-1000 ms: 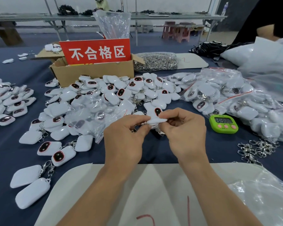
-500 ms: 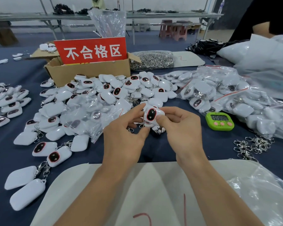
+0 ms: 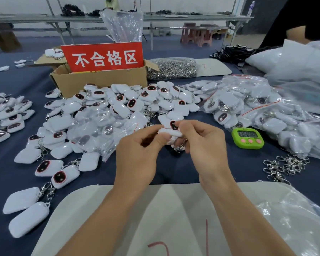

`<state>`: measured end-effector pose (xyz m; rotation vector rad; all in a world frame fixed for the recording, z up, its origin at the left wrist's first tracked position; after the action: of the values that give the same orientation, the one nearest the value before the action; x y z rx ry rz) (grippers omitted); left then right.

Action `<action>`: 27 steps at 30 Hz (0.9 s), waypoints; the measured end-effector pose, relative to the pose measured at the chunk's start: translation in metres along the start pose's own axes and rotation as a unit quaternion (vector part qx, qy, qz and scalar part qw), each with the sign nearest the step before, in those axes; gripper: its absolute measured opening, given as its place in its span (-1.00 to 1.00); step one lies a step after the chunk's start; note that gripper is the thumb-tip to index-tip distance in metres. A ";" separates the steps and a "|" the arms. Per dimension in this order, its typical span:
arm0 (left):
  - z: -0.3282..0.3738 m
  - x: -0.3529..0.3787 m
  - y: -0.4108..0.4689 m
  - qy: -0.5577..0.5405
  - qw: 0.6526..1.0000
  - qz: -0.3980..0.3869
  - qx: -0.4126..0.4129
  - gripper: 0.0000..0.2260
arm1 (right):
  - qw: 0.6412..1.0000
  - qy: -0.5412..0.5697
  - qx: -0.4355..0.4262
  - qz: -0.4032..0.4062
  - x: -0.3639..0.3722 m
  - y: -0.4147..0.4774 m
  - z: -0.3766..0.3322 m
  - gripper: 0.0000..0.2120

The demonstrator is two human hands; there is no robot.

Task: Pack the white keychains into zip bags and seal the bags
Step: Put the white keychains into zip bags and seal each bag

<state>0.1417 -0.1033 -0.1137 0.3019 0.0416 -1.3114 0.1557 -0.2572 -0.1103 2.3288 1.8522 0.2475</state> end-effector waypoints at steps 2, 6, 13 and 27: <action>-0.002 -0.004 0.003 0.011 0.999 0.038 -0.014 -0.81 | 0.999 0.022 0.001 -0.034 0.003 -0.002 -0.002 -0.72; -0.002 -0.010 0.002 0.048 0.996 0.059 -0.040 -0.78 | 0.994 0.012 0.008 -0.109 0.004 -0.004 -0.003 -0.81; -0.002 -0.045 0.008 0.277 0.947 0.162 0.022 -0.66 | 0.996 -0.033 0.053 0.061 -0.011 0.002 0.007 -0.94; -0.007 -0.036 0.010 0.209 0.971 0.091 -0.075 -0.84 | 0.996 -0.084 -0.026 0.030 0.011 -0.009 -0.001 -0.84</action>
<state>0.1431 -0.0650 -0.1114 0.4381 0.4565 -1.0380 0.1496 -0.2448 -0.1108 2.2958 1.6796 0.1024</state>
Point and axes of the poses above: each hand's wrist, its own y-axis towards the middle knuckle, its own x-axis out of the palm, z = x × y, the point moved 3 cm from there along y, towards the middle knuckle, and after that the axes turned 7 degrees about -x, right-handed, at the moved point
